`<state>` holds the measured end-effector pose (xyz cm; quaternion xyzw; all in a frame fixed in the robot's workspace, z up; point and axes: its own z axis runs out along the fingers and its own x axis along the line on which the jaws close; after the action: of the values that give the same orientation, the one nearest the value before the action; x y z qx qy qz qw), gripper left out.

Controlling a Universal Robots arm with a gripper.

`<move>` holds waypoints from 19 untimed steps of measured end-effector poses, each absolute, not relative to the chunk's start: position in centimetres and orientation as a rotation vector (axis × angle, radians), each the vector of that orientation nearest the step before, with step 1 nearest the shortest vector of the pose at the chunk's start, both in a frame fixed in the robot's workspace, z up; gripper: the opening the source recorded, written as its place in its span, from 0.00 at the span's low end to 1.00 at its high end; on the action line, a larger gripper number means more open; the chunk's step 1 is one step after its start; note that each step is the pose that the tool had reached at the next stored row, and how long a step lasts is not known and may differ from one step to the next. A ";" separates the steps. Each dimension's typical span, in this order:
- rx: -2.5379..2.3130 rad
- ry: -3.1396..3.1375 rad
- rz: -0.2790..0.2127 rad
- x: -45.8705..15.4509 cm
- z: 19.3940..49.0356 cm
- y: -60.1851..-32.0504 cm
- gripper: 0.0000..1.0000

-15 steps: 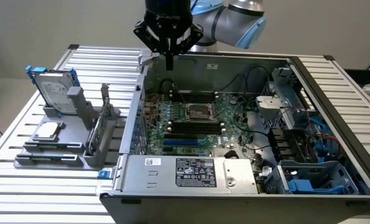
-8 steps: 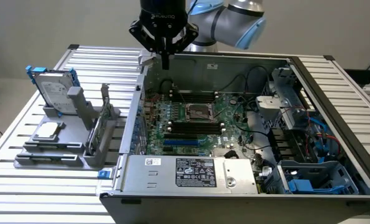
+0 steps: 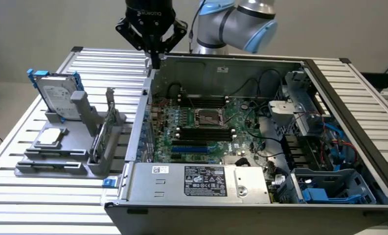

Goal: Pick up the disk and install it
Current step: 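Reach for the disk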

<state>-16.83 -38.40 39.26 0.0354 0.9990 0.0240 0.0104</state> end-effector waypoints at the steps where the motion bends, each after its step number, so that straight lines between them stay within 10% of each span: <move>1: 0.111 3.118 0.075 -17.3 39.3 -38.2 0.11; 19: 0.112 3.145 0.074 -24.1 39.3 -36.0 0.11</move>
<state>-24.10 -36.01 39.25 0.0357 0.9991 0.0235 -0.0031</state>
